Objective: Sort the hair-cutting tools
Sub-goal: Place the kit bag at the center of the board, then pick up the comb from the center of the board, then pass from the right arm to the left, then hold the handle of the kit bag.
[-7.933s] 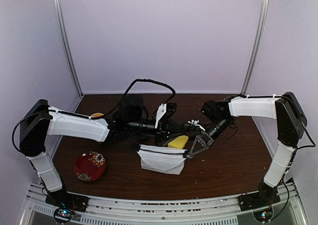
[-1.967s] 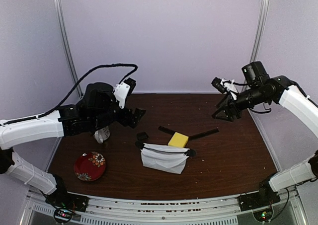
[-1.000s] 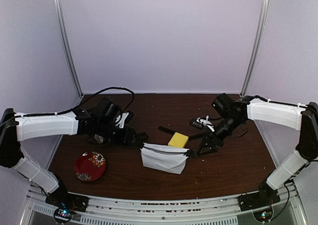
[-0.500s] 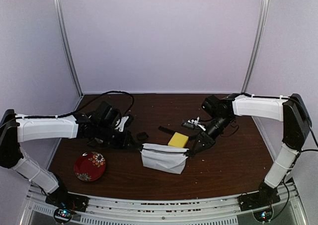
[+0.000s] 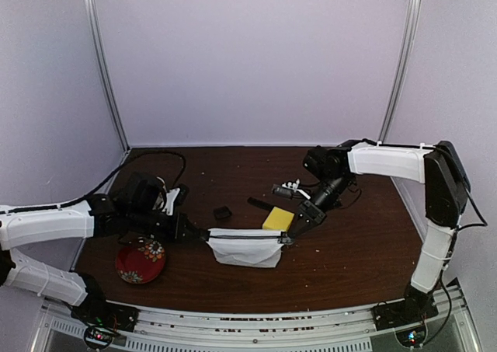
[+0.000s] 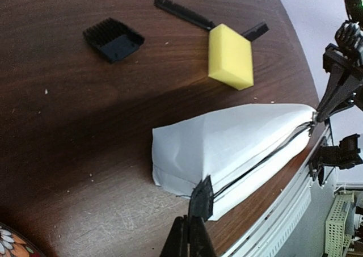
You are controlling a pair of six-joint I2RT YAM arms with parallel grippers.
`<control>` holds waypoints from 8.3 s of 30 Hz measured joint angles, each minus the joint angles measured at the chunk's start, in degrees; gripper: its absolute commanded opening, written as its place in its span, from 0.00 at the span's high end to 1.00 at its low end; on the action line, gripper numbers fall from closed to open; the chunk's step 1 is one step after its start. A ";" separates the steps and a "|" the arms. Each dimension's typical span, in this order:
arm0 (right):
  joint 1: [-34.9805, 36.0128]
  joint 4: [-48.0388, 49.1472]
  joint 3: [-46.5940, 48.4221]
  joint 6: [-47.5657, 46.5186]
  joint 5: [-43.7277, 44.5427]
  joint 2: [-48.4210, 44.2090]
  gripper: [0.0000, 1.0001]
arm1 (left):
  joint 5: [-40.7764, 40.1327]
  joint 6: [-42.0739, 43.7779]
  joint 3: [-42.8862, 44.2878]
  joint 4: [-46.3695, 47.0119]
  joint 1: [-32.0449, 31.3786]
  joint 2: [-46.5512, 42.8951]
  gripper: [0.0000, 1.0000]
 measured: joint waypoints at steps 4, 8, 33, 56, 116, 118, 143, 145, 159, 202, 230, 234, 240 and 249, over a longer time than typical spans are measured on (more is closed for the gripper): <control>0.20 -1.77 3.39 -0.42 0.59 5.25 0.79 | -1.03 -0.94 -1.20 -0.02 0.15 1.88 0.90; 0.11 -6.21 5.29 -3.37 2.80 5.88 0.62 | -2.67 -0.72 -0.79 -0.85 0.15 1.22 0.68; -6.78 -3.28 20.59 -27.82 46.64 10.27 0.47 | -11.58 7.87 10.36 -5.90 -1.53 -3.65 0.51; -3.23 -7.91 30.05 -42.27 50.03 25.83 0.51 | -14.08 6.56 6.99 -7.58 -2.16 -11.54 0.50; -1.75 -5.29 12.72 -27.82 40.74 3.61 0.80 | -13.79 6.91 6.58 -4.87 -2.69 -7.08 0.49; -1.75 -6.25 12.74 -26.01 37.07 1.29 0.80 | -13.81 7.76 6.58 -3.02 -3.56 -5.86 0.49; -0.46 4.11 24.37 12.13 16.46 -12.90 0.77 | -23.32 19.65 31.82 30.88 -20.68 26.29 0.47; -0.46 4.72 24.37 13.44 17.35 -12.90 0.77 | -23.52 19.61 33.86 31.52 -21.16 28.46 0.47; -0.46 8.11 23.15 18.10 18.84 -15.30 0.69 | -28.63 15.89 37.88 34.21 -22.12 33.83 0.92; -8.13 24.61 -26.69 24.13 16.41 -38.71 0.43 | -8.17 52.37 42.66 -16.96 -20.96 12.98 1.00; -0.57 11.65 -12.76 13.53 -3.56 -6.32 0.67 | -7.32 57.29 42.34 -23.58 -20.94 19.04 1.00; -0.57 11.58 -11.76 14.34 -4.02 -5.20 0.69 | -5.81 58.88 43.78 -23.50 -20.74 20.35 1.00; -0.57 11.23 -10.97 15.50 -2.10 -4.52 0.53 | -3.48 61.44 47.47 -23.54 -19.67 24.13 1.00; -0.57 11.96 -11.21 17.62 -0.81 -4.79 0.64 | -2.12 62.86 49.16 -23.69 -19.45 26.23 1.00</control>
